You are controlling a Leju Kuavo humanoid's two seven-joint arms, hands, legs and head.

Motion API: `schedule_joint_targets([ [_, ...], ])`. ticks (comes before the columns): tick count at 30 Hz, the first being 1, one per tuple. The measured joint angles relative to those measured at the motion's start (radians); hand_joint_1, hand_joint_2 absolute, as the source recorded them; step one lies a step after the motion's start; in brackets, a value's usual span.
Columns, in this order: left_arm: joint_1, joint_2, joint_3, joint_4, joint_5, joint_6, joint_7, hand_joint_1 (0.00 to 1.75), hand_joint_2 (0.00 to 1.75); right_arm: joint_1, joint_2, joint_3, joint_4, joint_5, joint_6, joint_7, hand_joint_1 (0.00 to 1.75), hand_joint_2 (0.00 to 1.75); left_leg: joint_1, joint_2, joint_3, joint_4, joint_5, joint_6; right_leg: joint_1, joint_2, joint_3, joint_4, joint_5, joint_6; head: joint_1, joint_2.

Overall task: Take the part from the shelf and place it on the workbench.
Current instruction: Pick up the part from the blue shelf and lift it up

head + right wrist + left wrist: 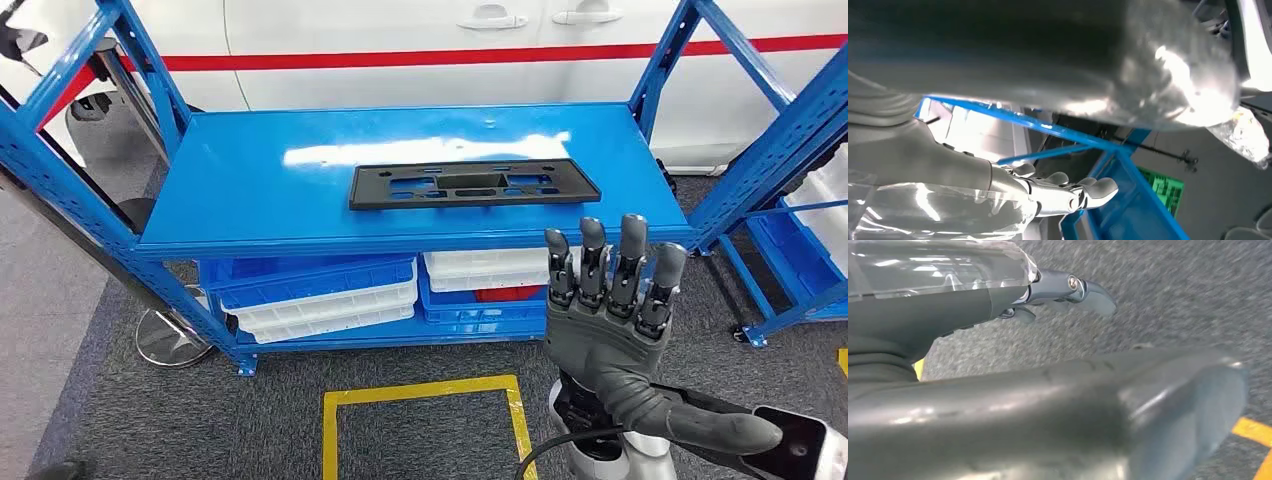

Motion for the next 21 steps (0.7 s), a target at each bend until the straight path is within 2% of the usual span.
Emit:
schedule_joint_targets([
  [2, -0.001, 0.0, 0.0, 0.0, 0.0, 0.002, 0.0, 0.0, 0.0, 0.001, 0.0, 0.001, 0.003, 0.0, -0.001, 0.0, 0.0, 0.0, 0.0, -0.001, 0.009, -0.001, -0.008, 0.001, -0.001, 0.0, -0.05, 0.062, -0.027, 0.003, 0.0, 0.0],
  [4, 0.0, 0.0, 0.0, 0.0, 0.0, 0.005, 0.001, 0.0, 0.0, 0.002, -0.001, 0.002, 0.009, 0.0, -0.003, 0.0, 0.0, 0.0, 0.0, -0.003, 0.031, -0.003, -0.027, 0.002, -0.003, 0.0, -0.131, 0.143, -0.077, 0.007, 0.0, 0.0],
  [5, 0.0, 0.0, 0.0, 0.0, 0.0, 0.006, 0.001, 0.0, 0.0, 0.003, -0.002, 0.002, 0.012, 0.0, -0.003, 0.0, 0.0, 0.0, 0.0, -0.004, 0.045, -0.003, -0.038, 0.002, -0.004, 0.0, -0.155, 0.147, -0.087, 0.008, 0.0, 0.0],
  [6, 0.001, -0.001, 0.0, 0.0, 0.0, 0.006, 0.001, 0.0, 0.0, 0.003, -0.003, 0.003, 0.015, 0.0, -0.003, 0.0, 0.0, 0.0, 0.0, -0.006, 0.061, -0.003, -0.049, 0.0, -0.004, 0.0, -0.162, 0.12, -0.074, 0.007, 0.0, 0.0],
  [7, 0.001, -0.002, 0.0, 0.0, 0.0, 0.006, 0.001, 0.0, 0.0, 0.003, -0.004, 0.004, 0.017, 0.0, -0.003, 0.0, 0.0, 0.0, 0.0, -0.007, 0.078, -0.003, -0.062, -0.002, -0.004, -0.001, -0.157, 0.067, -0.034, 0.004, 0.0, 0.0],
  [9, 0.001, -0.004, 0.0, 0.0, 0.0, 0.006, 0.0, 0.0, 0.0, 0.003, -0.007, 0.006, 0.022, 0.001, -0.004, 0.0, 0.0, 0.0, -0.002, -0.009, 0.107, -0.003, -0.088, -0.009, -0.001, -0.002, -0.141, -0.055, 0.084, -0.006, 0.0, 0.0],
  [10, 0.0, -0.005, 0.0, 0.0, -0.001, 0.006, 0.0, 0.0, 0.0, 0.004, -0.008, 0.008, 0.025, 0.002, -0.005, 0.0, 0.0, 0.0, -0.003, -0.009, 0.115, -0.005, -0.099, -0.014, 0.001, -0.002, -0.136, -0.093, 0.123, -0.011, 0.0, 0.0],
  [11, 0.0, -0.005, 0.0, 0.0, -0.002, 0.006, 0.0, 0.0, 0.0, 0.005, -0.009, 0.009, 0.027, 0.004, -0.006, 0.0, 0.0, 0.0, -0.004, -0.01, 0.123, -0.004, -0.106, -0.02, 0.004, -0.001, -0.134, -0.113, 0.143, -0.017, 0.0, 0.0],
  [13, -0.003, -0.005, 0.0, 0.0, -0.005, 0.006, -0.001, 0.0, 0.0, 0.006, -0.01, 0.012, 0.029, 0.009, -0.011, 0.0, 0.0, 0.0, -0.005, -0.008, 0.131, 0.001, -0.108, -0.032, 0.003, 0.003, -0.12, -0.119, 0.135, -0.029, 0.0, 0.0],
  [14, -0.004, -0.004, 0.0, 0.0, -0.007, 0.006, -0.002, 0.0, 0.0, 0.006, -0.011, 0.013, 0.029, 0.01, -0.014, 0.0, 0.0, 0.0, -0.005, -0.007, 0.128, 0.022, -0.102, -0.036, 0.001, 0.004, -0.108, -0.125, 0.132, -0.035, 0.0, 0.0],
  [15, -0.006, -0.004, 0.0, 0.0, -0.009, 0.006, -0.002, 0.0, 0.0, 0.006, -0.011, 0.014, 0.029, 0.012, -0.016, 0.0, 0.0, 0.0, -0.004, -0.006, 0.111, 0.059, -0.098, -0.04, 0.0, 0.003, -0.095, -0.129, 0.126, -0.041, 0.0, 0.0],
  [16, -0.008, -0.004, 0.0, 0.0, -0.011, 0.006, -0.002, 0.0, 0.0, 0.007, -0.012, 0.015, 0.029, 0.014, -0.015, 0.0, 0.0, 0.0, -0.003, -0.005, 0.079, 0.114, -0.103, -0.043, -0.002, 0.002, -0.082, -0.133, 0.119, -0.045, 0.0, 0.0],
  [17, -0.01, -0.004, -0.001, 0.0, -0.011, 0.006, -0.001, 0.0, 0.0, 0.008, -0.013, 0.016, 0.03, 0.017, -0.016, 0.0, 0.0, 0.0, -0.002, -0.005, 0.038, 0.179, -0.119, -0.046, -0.001, 0.001, -0.071, -0.135, 0.109, -0.049, 0.0, 0.0],
  [19, -0.007, -0.005, -0.002, 0.0, -0.009, 0.006, -0.001, 0.0, 0.0, 0.013, -0.015, 0.017, 0.034, 0.03, -0.027, 0.0, 0.0, 0.0, 0.0, -0.005, -0.043, 0.273, -0.183, -0.051, 0.0, 0.002, -0.048, -0.135, 0.089, -0.052, 0.0, 0.0],
  [20, -0.005, -0.006, -0.002, 0.0, -0.008, 0.008, -0.001, 0.0, 0.0, 0.016, -0.017, 0.019, 0.039, 0.039, -0.042, 0.0, 0.0, 0.0, 0.0, -0.005, -0.068, 0.284, -0.209, -0.051, 0.0, 0.003, -0.034, -0.135, 0.077, -0.052, 0.0, 0.0],
  [21, -0.003, -0.006, -0.002, 0.0, -0.007, 0.011, -0.002, 0.0, 0.0, 0.018, -0.021, 0.022, 0.048, 0.05, -0.061, 0.0, 0.0, 0.0, 0.0, -0.005, -0.08, 0.264, -0.211, -0.049, 0.001, 0.005, -0.019, -0.135, 0.067, -0.052, 0.0, 0.0],
])
